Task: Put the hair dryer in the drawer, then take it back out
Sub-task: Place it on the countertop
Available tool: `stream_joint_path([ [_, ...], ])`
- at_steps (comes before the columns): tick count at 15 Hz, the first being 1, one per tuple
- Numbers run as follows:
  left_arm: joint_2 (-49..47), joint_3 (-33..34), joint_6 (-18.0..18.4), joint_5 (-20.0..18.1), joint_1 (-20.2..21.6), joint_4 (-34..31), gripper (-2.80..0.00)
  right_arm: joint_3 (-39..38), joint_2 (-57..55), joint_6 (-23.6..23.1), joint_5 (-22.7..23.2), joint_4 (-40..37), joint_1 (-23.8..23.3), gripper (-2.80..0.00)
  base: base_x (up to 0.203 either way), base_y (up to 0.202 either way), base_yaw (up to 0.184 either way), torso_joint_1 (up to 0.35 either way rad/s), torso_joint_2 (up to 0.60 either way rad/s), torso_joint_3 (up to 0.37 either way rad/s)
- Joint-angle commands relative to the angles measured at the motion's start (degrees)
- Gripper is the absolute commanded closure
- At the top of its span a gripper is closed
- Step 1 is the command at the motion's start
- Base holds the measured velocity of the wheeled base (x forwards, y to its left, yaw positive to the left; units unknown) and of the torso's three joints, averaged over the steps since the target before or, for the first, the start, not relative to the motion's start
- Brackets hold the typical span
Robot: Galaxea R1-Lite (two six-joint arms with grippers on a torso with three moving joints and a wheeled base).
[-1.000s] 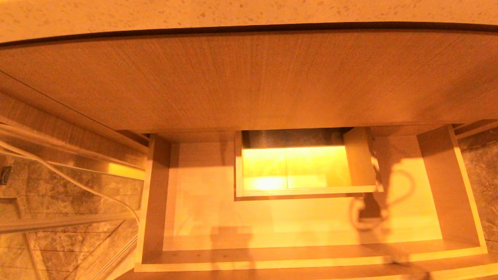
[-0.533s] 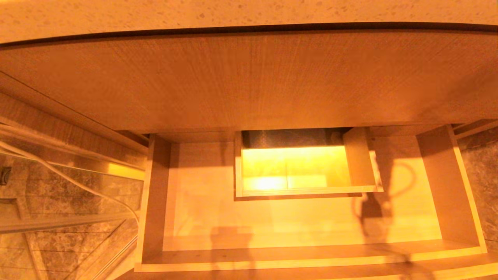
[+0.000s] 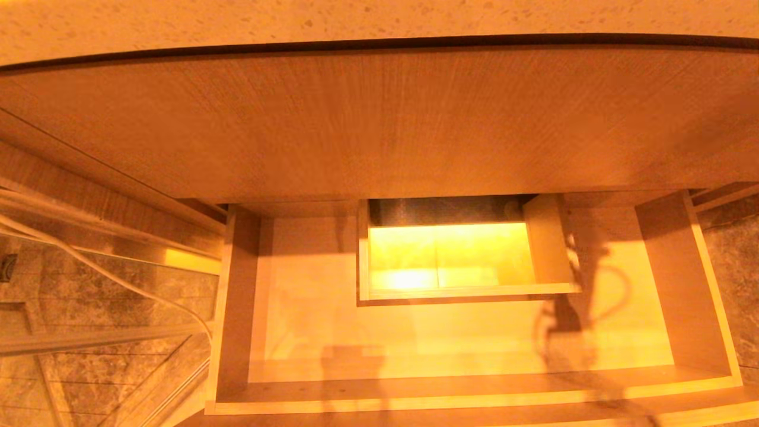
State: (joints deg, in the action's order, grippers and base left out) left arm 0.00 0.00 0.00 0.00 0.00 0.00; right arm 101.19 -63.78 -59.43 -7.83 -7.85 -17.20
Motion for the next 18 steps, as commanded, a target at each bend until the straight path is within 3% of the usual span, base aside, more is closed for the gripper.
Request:
stream_joint_path([
  [1,0.0,0.0,0.0,0.0,0.0,0.0,-2.8,-2.27,5.84,-0.44,-0.07,-0.27,-0.02,0.0,0.0,0.0,0.0,0.0,0.0,0.0],
  [4,0.0,0.0,0.0,0.0,0.0,0.0,-2.8,-9.49,14.17,-0.79,-2.63,-5.48,-0.82,0.0,0.0,0.0,0.0,0.0,0.0,0.0],
  [6,0.0,0.0,0.0,0.0,0.0,0.0,-2.8,-13.76,17.42,-1.0,-6.71,-17.67,-1.08,0.0,0.0,0.0,0.0,0.0,0.0,0.0],
  [9,0.0,0.0,0.0,0.0,0.0,0.0,-2.8,-16.74,16.93,-0.08,-16.33,-42.66,-1.1,0.0,0.0,0.0,0.0,0.0,0.0,0.0],
  [11,0.0,0.0,0.0,0.0,0.0,0.0,-2.8,-17.73,12.03,7.27,-21.6,-60.12,-1.08,0.0,0.0,0.0,0.0,0.0,0.0,0.0],
  [13,0.0,0.0,0.0,0.0,0.0,0.0,-2.8,-17.13,5.13,19.17,-21.48,-74.68,-0.62,0.0,0.0,0.0,0.0,0.0,0.0,0.0],
  [15,0.0,0.0,0.0,0.0,0.0,0.0,-2.8,-16.65,-1.51,24.23,-18.65,-78.25,-0.21,0.0,0.0,0.0,0.0,0.0,0.0,0.0],
  [18,0.0,0.0,0.0,0.0,0.0,0.0,-2.8,-17.49,-12.45,28.24,-17.24,-79.47,-0.46,0.0,0.0,0.0,0.0,0.0,0.0,0.0],
])
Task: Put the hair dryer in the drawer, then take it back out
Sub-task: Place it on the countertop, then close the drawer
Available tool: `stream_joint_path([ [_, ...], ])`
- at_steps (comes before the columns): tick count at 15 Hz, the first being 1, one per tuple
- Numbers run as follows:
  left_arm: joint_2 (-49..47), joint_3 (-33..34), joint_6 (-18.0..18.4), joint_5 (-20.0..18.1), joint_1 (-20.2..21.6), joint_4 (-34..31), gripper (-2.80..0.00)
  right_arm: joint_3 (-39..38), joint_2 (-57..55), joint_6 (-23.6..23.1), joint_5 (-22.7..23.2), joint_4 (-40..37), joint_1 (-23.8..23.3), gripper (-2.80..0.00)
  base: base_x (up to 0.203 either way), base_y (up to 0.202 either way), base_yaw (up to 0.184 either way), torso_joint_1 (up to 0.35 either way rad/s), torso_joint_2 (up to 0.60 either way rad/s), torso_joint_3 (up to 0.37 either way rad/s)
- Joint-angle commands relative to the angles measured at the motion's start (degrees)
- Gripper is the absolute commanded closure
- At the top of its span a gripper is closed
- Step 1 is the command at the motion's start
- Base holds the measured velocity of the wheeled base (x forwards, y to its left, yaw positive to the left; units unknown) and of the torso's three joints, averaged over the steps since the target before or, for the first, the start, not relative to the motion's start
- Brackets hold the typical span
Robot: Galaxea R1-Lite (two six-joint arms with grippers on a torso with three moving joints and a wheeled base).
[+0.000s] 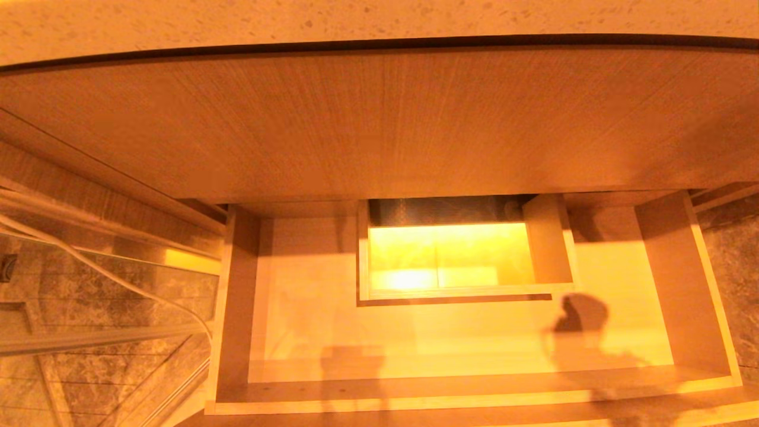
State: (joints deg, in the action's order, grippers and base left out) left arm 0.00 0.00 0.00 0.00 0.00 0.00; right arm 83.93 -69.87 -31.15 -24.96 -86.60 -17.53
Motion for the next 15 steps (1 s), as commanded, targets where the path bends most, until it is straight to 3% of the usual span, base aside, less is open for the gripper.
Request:
stream_joint_path([
  [1,0.0,0.0,0.0,0.0,0.0,0.0,-2.8,-0.82,-10.36,1.34,0.1,-0.84,-0.4,0.0,0.0,0.0,0.0,0.0,0.0,0.0],
  [3,0.0,0.0,0.0,0.0,0.0,0.0,-2.8,-4.54,-17.38,2.66,0.41,2.06,-1.58,0.0,0.0,0.0,0.0,0.0,0.0,0.0],
  [5,0.0,0.0,0.0,0.0,0.0,0.0,-2.8,-11.38,-21.9,0.25,0.53,15.04,-3.83,0.0,0.0,0.0,0.0,0.0,0.0,0.0],
  [7,0.0,0.0,0.0,0.0,0.0,0.0,-2.8,-16.54,-24.05,-8.91,0.78,26.72,-7.59,0.0,0.0,0.0,0.0,0.0,0.0,0.0],
  [9,0.0,0.0,0.0,0.0,0.0,0.0,-2.8,-20.57,-24.37,-15.93,2.07,33.31,-11.88,0.0,0.0,0.0,0.0,0.0,0.0,0.0],
  [12,0.0,0.0,0.0,0.0,0.0,0.0,-2.8,-25.93,-23.61,-17.39,3.53,38.84,-14.3,0.0,0.0,0.0,0.0,0.0,0.0,0.0],
  [15,0.0,0.0,0.0,0.0,0.0,0.0,-2.8,-37.27,-22.61,-19.28,6.22,54.48,-15.94,0.0,0.0,0.0,0.0,0.0,0.0,0.0],
])
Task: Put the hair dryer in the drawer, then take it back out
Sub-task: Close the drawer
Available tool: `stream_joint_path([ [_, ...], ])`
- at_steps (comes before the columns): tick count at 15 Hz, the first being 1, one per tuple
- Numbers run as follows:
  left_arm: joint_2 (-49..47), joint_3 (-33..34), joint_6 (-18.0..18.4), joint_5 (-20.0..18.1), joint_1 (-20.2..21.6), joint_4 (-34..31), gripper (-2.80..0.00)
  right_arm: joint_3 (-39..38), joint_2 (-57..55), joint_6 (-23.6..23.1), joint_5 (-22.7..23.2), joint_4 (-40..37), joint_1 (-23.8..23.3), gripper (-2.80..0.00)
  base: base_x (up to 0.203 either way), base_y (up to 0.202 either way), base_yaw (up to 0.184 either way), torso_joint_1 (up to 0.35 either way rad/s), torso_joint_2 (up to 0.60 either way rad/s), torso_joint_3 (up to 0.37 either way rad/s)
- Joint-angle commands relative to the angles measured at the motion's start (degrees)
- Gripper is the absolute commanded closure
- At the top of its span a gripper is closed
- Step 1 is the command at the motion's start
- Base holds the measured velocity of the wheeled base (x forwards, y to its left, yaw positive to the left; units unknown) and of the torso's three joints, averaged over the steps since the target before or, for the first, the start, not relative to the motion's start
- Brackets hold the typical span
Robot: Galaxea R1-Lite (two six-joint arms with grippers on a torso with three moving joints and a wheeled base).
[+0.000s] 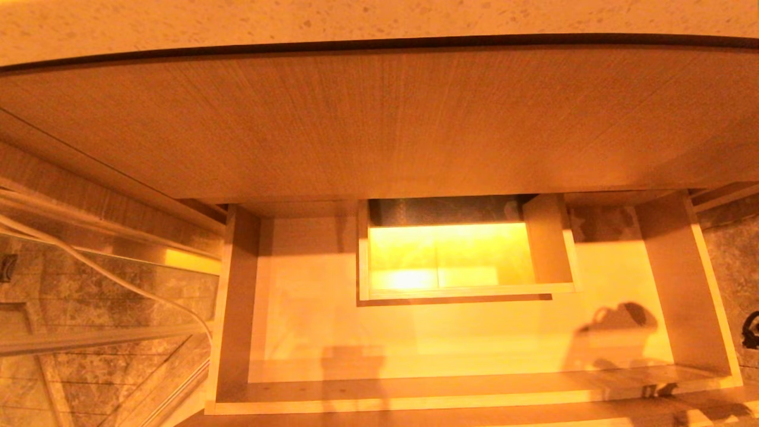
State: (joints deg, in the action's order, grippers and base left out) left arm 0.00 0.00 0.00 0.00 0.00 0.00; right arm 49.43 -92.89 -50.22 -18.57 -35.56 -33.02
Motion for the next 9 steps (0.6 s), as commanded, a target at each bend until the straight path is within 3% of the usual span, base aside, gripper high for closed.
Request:
stream_joint_path([
  [1,0.0,0.0,0.0,0.0,0.0,0.0,-2.8,-7.33,0.75,-2.23,0.55,9.89,-1.28,0.0,0.0,0.0,0.0,0.0,0.0,0.0],
  [4,0.0,0.0,0.0,0.0,0.0,0.0,-2.8,-16.72,-0.78,-9.68,6.48,27.32,-6.14,0.0,0.0,0.0,0.0,0.0,0.0,0.0],
  [9,0.0,0.0,0.0,0.0,0.0,0.0,-2.8,-18.3,-7.1,-11.41,8.75,32.21,-14.83,0.0,0.0,0.0,0.0,0.0,0.0,0.0],
])
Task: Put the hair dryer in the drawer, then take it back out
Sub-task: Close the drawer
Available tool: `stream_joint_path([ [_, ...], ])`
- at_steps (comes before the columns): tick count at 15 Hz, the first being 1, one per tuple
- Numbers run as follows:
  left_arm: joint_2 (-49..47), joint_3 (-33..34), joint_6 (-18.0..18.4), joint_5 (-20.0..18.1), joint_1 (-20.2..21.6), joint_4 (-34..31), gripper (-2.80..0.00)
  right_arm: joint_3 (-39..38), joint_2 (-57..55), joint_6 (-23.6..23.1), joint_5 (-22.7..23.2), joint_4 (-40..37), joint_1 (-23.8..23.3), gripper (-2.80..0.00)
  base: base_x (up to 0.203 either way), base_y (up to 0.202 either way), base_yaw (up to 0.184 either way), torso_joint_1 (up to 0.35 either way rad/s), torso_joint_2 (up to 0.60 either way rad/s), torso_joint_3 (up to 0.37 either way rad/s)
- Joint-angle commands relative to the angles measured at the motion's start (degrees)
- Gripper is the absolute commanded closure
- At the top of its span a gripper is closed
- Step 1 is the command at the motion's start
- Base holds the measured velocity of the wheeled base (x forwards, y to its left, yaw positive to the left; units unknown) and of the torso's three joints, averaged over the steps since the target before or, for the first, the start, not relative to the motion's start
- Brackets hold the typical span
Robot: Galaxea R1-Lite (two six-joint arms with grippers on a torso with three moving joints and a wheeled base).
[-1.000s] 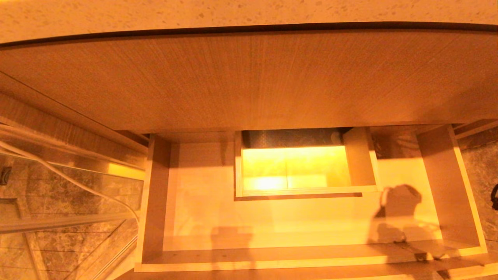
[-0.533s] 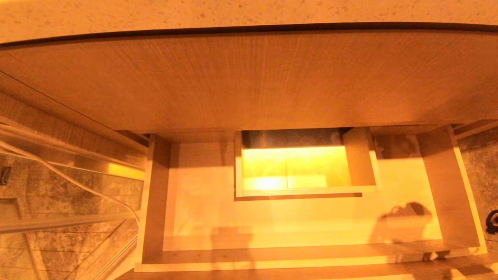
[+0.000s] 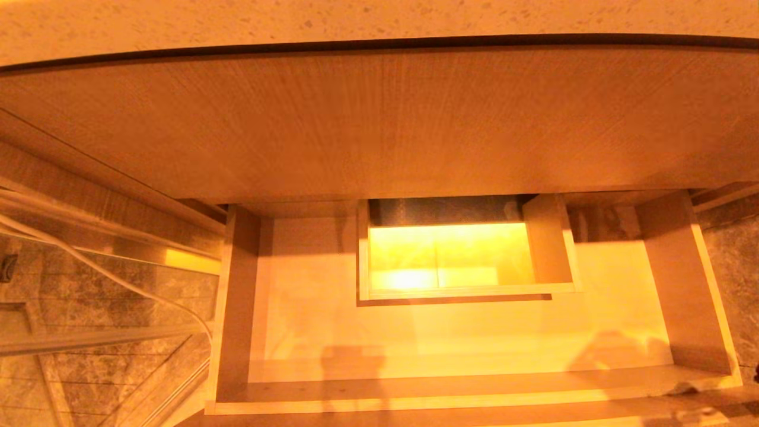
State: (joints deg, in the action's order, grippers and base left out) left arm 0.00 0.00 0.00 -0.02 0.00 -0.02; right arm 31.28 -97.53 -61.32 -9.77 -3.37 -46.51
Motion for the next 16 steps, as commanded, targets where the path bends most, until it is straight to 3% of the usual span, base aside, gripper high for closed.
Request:
stream_joint_path([
  [1,0.0,0.0,0.0,0.02,0.0,0.02,-2.8,-0.22,-3.52,-0.49,0.0,0.52,-2.96,0.0,0.0,0.0,0.0,0.0,0.0,0.0],
  [7,0.0,0.0,0.0,0.02,0.0,0.02,-2.8,-0.46,-12.72,-3.74,-0.09,7.0,-5.03,0.0,0.0,0.0,0.0,0.0,0.0,0.0],
  [12,0.0,0.0,0.0,0.02,0.0,0.02,-2.8,4.32,-21.04,-3.74,0.18,14.75,-5.03,0.0,0.0,0.0,0.0,0.0,0.0,0.0],
  [16,0.0,0.0,0.0,0.02,0.0,0.02,-2.8,7.07,-21.44,-3.68,3.35,21.39,-5.26,0.0,0.0,0.0,0.0,0.0,0.0,0.0],
])
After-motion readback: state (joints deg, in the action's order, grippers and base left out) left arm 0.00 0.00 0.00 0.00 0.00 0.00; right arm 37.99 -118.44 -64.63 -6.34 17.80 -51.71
